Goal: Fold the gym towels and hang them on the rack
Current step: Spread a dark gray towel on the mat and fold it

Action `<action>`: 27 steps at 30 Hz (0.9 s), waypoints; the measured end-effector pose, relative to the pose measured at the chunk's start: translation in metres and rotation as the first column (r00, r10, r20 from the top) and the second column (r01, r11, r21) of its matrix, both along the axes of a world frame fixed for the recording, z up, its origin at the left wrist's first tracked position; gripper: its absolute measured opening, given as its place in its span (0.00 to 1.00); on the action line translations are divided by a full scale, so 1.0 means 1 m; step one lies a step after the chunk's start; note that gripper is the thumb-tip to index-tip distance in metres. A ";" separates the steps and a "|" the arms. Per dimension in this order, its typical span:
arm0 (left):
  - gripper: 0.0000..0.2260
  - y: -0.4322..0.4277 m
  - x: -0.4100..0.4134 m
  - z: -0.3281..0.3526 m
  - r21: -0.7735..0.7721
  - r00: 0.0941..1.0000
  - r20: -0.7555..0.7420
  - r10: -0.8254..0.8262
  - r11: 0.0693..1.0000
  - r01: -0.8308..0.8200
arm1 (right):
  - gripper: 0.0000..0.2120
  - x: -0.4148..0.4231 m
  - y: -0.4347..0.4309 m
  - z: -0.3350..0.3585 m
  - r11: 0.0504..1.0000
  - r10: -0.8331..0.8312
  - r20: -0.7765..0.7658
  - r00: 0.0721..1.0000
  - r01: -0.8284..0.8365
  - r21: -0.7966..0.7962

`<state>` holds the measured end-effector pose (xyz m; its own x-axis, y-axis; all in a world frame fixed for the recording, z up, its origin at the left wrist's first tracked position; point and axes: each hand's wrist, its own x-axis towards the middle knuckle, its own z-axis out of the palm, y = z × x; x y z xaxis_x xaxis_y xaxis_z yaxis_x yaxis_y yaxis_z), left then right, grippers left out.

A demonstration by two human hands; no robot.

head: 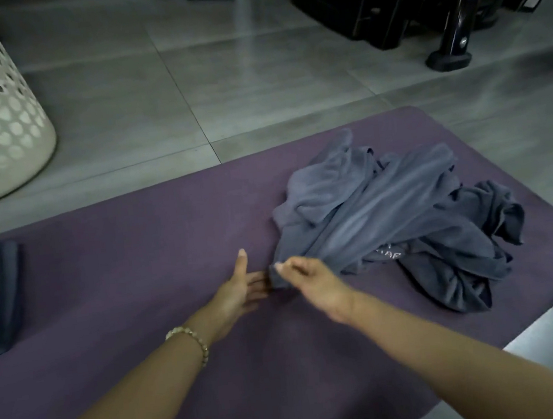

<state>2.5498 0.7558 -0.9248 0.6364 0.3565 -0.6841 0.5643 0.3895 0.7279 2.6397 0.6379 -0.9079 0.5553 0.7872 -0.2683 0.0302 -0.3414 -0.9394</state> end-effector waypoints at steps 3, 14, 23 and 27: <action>0.31 0.012 -0.015 0.012 -0.260 0.994 -0.020 0.105 0.960 -0.107 | 0.14 -0.055 0.006 0.002 0.997 0.075 -0.191 0.979 -0.076 0.004; 0.20 0.054 -0.121 0.035 0.494 0.986 0.075 0.152 0.853 -0.169 | 0.04 -0.075 0.054 0.034 0.995 -0.026 0.022 0.999 0.024 0.092; 0.38 0.068 -0.183 0.044 0.056 0.744 -0.358 -0.565 0.782 0.621 | 0.15 -0.087 0.051 0.008 0.947 0.169 0.032 0.985 -0.154 -0.281; 0.29 0.073 -0.164 0.028 0.624 0.974 -0.120 -0.190 0.749 0.223 | 0.16 -0.082 0.041 0.009 0.943 0.162 0.166 0.973 -0.104 -0.315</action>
<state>2.3862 0.8284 -0.8970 0.7194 0.5802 -0.3819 0.6156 -0.2782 0.7373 2.5578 0.6786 -0.8988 0.5143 0.7553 -0.4062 0.2603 -0.5888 -0.7652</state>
